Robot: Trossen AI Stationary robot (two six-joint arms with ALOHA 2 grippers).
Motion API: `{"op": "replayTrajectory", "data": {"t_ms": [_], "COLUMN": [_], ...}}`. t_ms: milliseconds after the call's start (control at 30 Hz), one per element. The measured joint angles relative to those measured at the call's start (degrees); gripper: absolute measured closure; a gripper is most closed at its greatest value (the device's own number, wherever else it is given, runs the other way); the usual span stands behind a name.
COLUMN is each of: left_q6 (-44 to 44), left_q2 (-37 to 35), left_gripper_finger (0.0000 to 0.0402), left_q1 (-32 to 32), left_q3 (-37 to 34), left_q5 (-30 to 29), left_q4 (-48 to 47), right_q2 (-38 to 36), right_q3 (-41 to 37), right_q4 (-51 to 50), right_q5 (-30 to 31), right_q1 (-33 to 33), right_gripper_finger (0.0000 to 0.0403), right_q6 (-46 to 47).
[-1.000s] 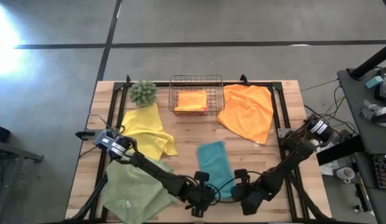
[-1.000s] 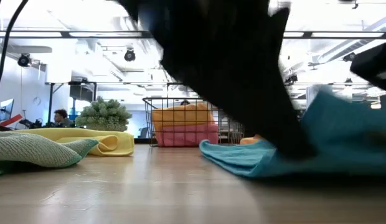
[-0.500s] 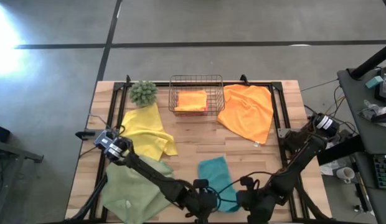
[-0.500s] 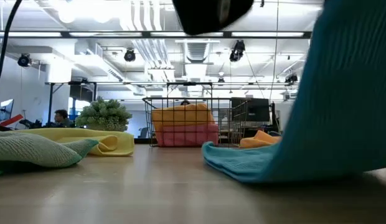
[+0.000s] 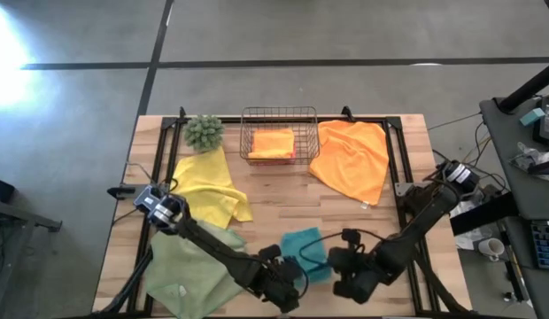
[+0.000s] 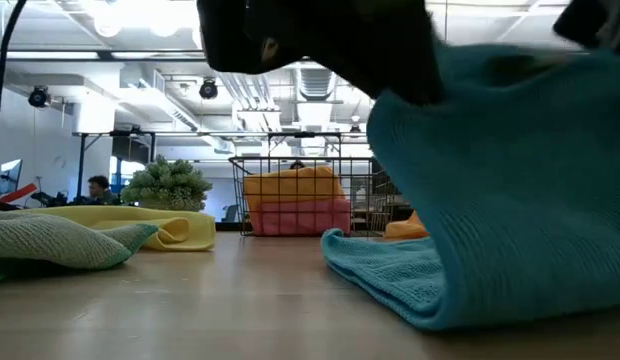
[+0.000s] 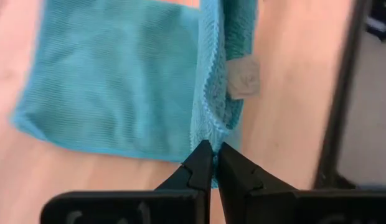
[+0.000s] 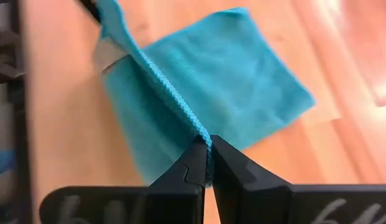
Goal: Fold microfiber towels
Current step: Fold the blue microfiber towel
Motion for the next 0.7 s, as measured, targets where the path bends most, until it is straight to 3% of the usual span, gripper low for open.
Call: {"op": "replayTrajectory", "data": {"t_ms": [267,700], "left_q6": [-6.7,-6.7], "left_q2": [0.0,0.0], "left_gripper_finger": [0.04,0.04], "left_q1": [2.7,6.0], "left_q3": [-2.9,-4.6], "left_q5": [-1.2,-0.3], "left_q4": [-3.0,-5.0], "right_q2": [0.0,0.0], "right_q3": [-3.6,-7.7], "right_q4": [0.6,5.4], "right_q5": [1.6,-0.3], "right_q1": [-4.8,-11.7], "right_gripper_finger": [0.0394,0.0394], "right_q6": [0.4,-3.0]}}
